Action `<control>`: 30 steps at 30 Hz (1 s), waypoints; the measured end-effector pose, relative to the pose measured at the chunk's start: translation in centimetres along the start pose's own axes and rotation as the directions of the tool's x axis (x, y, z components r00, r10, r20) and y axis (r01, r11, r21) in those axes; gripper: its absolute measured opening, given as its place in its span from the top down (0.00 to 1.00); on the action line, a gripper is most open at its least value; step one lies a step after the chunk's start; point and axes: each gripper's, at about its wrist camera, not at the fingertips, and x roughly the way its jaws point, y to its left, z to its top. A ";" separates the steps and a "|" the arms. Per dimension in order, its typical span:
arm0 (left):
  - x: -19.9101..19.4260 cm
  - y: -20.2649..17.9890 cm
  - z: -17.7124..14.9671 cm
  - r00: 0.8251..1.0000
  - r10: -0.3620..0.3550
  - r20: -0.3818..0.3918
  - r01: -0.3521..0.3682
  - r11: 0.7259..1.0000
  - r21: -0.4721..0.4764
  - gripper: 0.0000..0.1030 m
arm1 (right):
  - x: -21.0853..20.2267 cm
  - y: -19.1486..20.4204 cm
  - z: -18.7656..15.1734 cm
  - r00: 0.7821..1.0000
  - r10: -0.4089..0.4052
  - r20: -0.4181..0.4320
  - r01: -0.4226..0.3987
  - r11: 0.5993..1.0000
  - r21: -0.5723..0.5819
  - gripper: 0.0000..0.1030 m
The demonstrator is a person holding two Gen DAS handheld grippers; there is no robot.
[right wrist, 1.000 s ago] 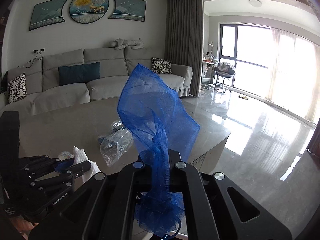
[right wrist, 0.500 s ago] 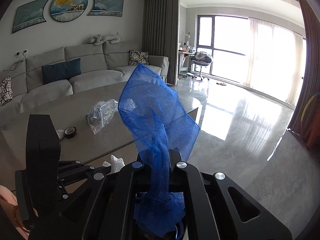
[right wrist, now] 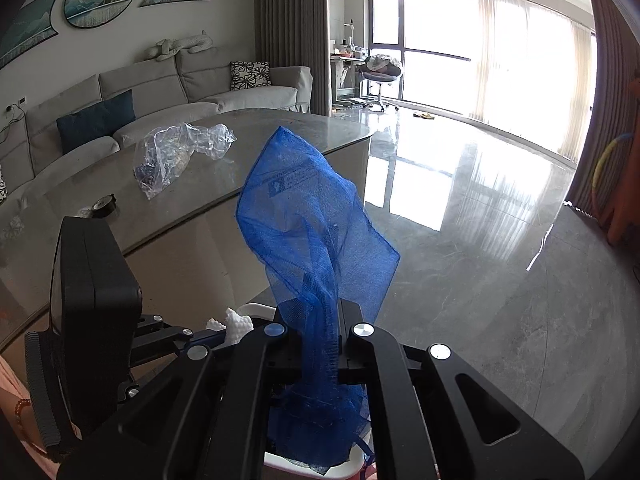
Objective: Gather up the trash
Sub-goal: 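Carry both items over the bin and open the left tool to drop the cloth, then lower the blue mesh bag into the bin and open the right tool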
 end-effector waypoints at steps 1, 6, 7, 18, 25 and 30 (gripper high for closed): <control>0.3 -0.1 -0.1 1.000 0.005 -0.005 -0.005 1.000 0.006 0.85 | 0.4 0.0 -0.2 1.000 0.004 -0.008 -0.004 1.000 0.006 0.95; 2.6 0.5 -0.4 0.999 0.002 -0.053 -0.002 1.000 -0.004 0.85 | 2.3 -0.4 -1.8 0.999 0.021 -0.030 -0.021 1.000 0.019 0.94; 3.1 0.6 -0.7 0.998 -0.002 -0.069 0.002 1.000 -0.009 0.85 | 2.9 -0.4 -2.2 0.999 0.024 -0.044 -0.023 0.999 0.022 0.94; 8.3 0.3 -2.7 0.980 -0.018 -0.196 0.022 1.000 0.018 0.84 | 7.6 -2.1 -5.3 0.986 0.009 -0.169 0.008 0.995 0.098 0.94; 10.3 0.4 -3.1 0.965 -0.011 -0.263 0.013 1.000 0.007 0.06 | 8.2 -2.7 -5.9 0.982 0.006 -0.186 0.015 0.994 0.111 0.94; 10.2 0.8 -2.6 0.961 0.008 -0.278 -0.007 1.000 0.003 0.05 | 8.2 -2.4 -5.9 0.982 0.006 -0.190 0.014 0.995 0.102 0.93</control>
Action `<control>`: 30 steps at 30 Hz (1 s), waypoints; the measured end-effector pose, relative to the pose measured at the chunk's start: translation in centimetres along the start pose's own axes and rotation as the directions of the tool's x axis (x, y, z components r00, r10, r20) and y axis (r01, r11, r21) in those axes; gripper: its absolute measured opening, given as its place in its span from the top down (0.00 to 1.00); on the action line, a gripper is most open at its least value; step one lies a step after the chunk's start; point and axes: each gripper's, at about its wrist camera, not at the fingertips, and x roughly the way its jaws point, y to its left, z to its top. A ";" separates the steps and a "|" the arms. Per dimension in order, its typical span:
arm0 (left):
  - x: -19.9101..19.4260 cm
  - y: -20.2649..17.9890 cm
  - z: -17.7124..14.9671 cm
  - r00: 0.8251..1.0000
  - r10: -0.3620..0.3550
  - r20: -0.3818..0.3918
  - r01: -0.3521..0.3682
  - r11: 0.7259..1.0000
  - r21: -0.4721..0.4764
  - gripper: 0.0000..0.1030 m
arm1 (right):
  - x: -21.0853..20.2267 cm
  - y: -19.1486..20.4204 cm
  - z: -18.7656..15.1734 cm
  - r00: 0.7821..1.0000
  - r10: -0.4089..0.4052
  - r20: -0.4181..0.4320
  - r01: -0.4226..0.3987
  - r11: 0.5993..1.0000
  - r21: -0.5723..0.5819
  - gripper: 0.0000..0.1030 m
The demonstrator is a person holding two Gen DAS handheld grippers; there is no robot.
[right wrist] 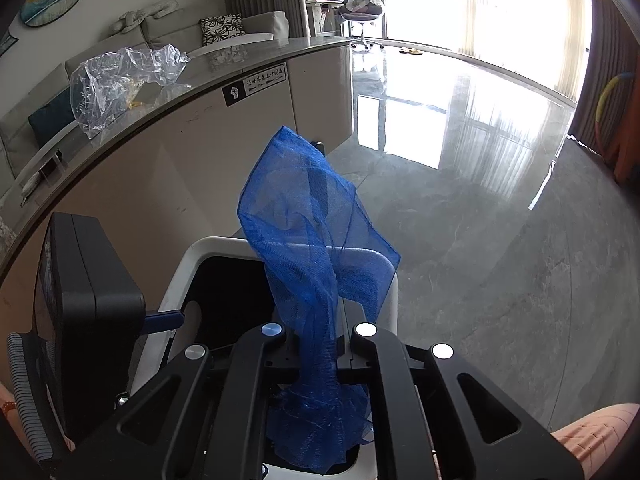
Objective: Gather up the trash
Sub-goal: 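Lower the blue mesh bag into the bin and open the right tool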
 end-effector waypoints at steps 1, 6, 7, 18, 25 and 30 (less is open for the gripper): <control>-0.2 0.1 0.1 1.000 0.003 0.005 -0.003 1.000 -0.006 0.05 | 0.0 0.1 0.0 1.000 0.001 0.001 -0.001 1.000 -0.002 0.93; -2.0 1.1 0.5 0.997 0.046 0.058 -0.045 0.999 -0.016 0.05 | -0.3 0.4 0.2 1.000 0.010 0.008 -0.010 1.000 -0.010 0.93; -2.4 1.5 0.7 0.996 0.057 0.068 -0.056 0.998 -0.015 0.05 | -0.3 0.6 0.3 1.000 0.015 0.008 -0.015 1.000 -0.013 0.93; -9.7 6.6 1.7 0.929 0.253 0.270 -0.233 0.967 -0.105 0.05 | 1.0 3.1 0.3 0.999 0.044 -0.018 -0.046 0.996 -0.073 0.92; -10.4 8.5 0.9 0.938 0.245 0.246 -0.210 0.965 -0.159 0.05 | 4.5 4.8 -2.1 0.990 0.026 -0.137 -0.042 0.993 -0.112 0.92; -10.1 9.2 0.5 0.944 0.232 0.234 -0.191 0.964 -0.183 0.05 | 5.0 5.1 -2.9 0.986 0.009 -0.165 -0.034 0.988 -0.148 0.92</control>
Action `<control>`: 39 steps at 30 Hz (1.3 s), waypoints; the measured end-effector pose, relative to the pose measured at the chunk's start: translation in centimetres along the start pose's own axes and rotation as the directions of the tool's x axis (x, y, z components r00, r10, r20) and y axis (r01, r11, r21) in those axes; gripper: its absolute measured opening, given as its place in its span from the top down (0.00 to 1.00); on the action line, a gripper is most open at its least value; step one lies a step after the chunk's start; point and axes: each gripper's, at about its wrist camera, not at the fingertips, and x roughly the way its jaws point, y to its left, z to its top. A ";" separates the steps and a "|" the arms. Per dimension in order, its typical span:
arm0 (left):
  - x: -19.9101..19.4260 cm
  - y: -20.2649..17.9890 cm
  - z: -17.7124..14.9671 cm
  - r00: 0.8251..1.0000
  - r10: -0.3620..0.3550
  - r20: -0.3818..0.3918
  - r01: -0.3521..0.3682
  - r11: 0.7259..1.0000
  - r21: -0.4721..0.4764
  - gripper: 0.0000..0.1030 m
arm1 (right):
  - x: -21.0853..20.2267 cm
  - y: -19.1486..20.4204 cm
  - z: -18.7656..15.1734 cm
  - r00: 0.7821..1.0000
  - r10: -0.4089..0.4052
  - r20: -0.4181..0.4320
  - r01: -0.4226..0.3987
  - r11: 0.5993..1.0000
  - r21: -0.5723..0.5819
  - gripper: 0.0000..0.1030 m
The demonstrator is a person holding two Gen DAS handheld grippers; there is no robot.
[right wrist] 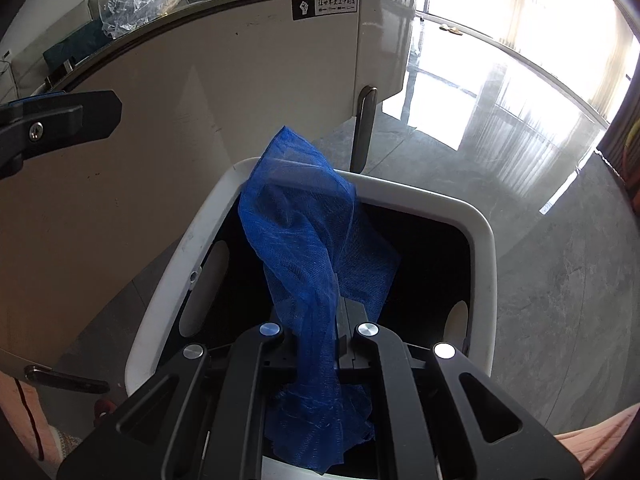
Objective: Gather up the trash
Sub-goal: 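Lower the blue mesh bag into the bin and open the right tool, then return to the counter and grasp the clear plastic sheet with the right tool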
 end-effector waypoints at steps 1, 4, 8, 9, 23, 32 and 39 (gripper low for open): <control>0.0 0.0 0.0 1.000 0.002 0.002 -0.002 1.000 -0.001 0.05 | 0.1 0.0 0.0 1.000 -0.002 -0.002 0.002 1.000 -0.003 0.92; -0.2 0.2 0.1 1.000 0.000 0.010 0.000 1.000 -0.001 0.05 | 0.7 0.1 -0.2 1.000 -0.012 -0.022 0.011 1.000 -0.008 0.90; -0.4 0.1 0.1 1.000 -0.002 0.019 0.002 1.000 0.008 0.05 | 1.3 0.4 -0.3 0.998 -0.023 -0.053 0.022 1.000 -0.018 0.42; -0.4 0.1 0.1 1.000 -0.004 0.019 0.004 1.000 0.007 0.05 | 1.0 0.5 -0.2 0.999 -0.022 -0.043 0.021 1.000 -0.018 0.03; -3.1 3.0 1.7 0.996 0.027 0.087 -0.021 0.997 -0.079 0.05 | -7.2 0.5 4.3 0.969 -0.056 0.241 0.060 0.998 -0.009 0.04; -7.9 8.8 3.9 0.965 0.179 0.192 -0.139 0.969 -0.203 0.05 | -12.0 4.1 12.3 0.906 0.034 0.422 0.006 0.996 -0.092 0.04; -10.8 13.2 5.6 0.917 0.329 0.224 -0.273 0.930 -0.246 0.05 | -13.5 8.4 18.3 0.850 0.111 0.516 -0.026 0.985 -0.168 0.04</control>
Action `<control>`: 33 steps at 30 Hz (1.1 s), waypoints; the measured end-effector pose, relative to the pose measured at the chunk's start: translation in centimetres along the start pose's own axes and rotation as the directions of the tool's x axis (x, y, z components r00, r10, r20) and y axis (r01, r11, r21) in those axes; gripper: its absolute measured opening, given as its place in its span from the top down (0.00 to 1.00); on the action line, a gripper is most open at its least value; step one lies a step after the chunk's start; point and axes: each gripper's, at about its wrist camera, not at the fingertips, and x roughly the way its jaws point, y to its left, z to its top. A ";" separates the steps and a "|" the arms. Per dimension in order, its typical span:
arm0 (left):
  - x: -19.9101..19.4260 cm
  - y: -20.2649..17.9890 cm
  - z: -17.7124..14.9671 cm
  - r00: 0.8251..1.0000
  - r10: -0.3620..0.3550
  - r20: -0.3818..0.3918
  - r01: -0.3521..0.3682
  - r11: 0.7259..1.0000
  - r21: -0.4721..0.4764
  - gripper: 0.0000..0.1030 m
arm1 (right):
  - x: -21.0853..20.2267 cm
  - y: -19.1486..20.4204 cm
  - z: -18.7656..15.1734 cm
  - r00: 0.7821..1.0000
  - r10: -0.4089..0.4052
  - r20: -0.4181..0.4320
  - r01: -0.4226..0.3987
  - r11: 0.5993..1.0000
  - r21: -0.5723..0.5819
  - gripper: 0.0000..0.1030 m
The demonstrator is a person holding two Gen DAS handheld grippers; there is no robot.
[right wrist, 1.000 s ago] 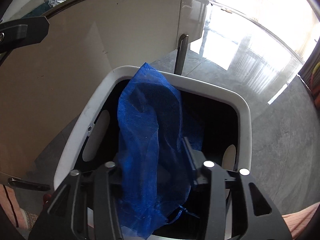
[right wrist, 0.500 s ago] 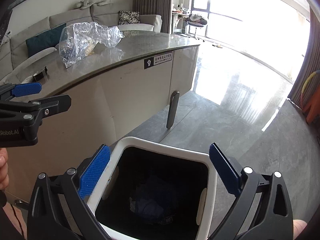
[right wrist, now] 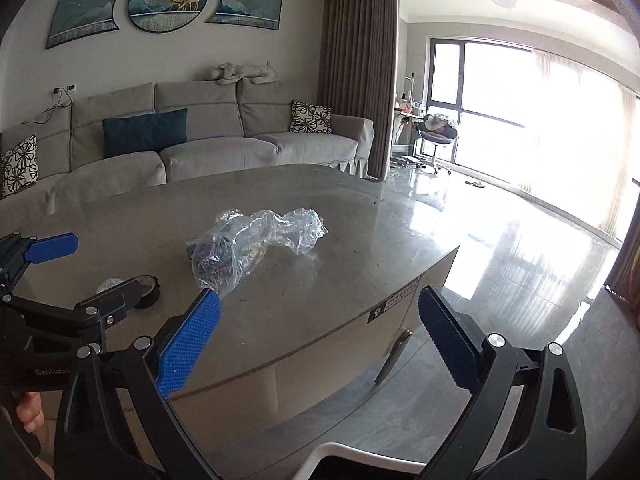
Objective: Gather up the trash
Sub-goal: 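Return to the counter and grasp the clear plastic sheet with the right tool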
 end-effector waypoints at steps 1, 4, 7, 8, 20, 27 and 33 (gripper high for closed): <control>0.0 0.6 0.4 1.000 0.026 0.009 -0.026 1.000 -0.001 0.05 | 0.4 0.4 0.6 1.000 0.009 0.008 -0.009 1.000 -0.002 0.05; 0.4 2.3 1.7 0.993 0.114 0.019 -0.114 0.993 0.001 0.05 | 2.5 1.7 2.4 0.999 0.042 0.014 -0.042 0.999 0.000 0.05; 1.3 3.9 2.7 0.983 0.185 0.014 -0.185 0.983 -0.012 0.05 | 5.0 3.0 4.3 0.998 0.068 0.016 -0.068 0.998 0.015 0.04; 1.7 4.4 3.0 0.980 0.201 0.006 -0.201 0.980 -0.017 0.05 | 5.9 3.4 4.9 0.997 0.078 0.013 -0.078 0.997 0.020 0.05; 4.1 7.6 3.1 0.972 0.212 -0.100 -0.225 0.963 -0.145 0.05 | 16.0 5.4 5.5 0.979 0.138 -0.149 -0.114 0.981 0.156 0.04; 5.3 8.3 2.4 0.971 0.190 -0.143 -0.213 0.962 -0.171 0.05 | 16.6 5.0 3.8 0.978 0.126 -0.167 -0.099 0.981 0.165 0.04; 5.8 8.1 2.4 0.972 0.173 -0.156 -0.200 0.964 -0.175 0.05 | 17.5 6.3 3.2 0.967 0.138 -0.216 -0.122 0.989 0.083 0.64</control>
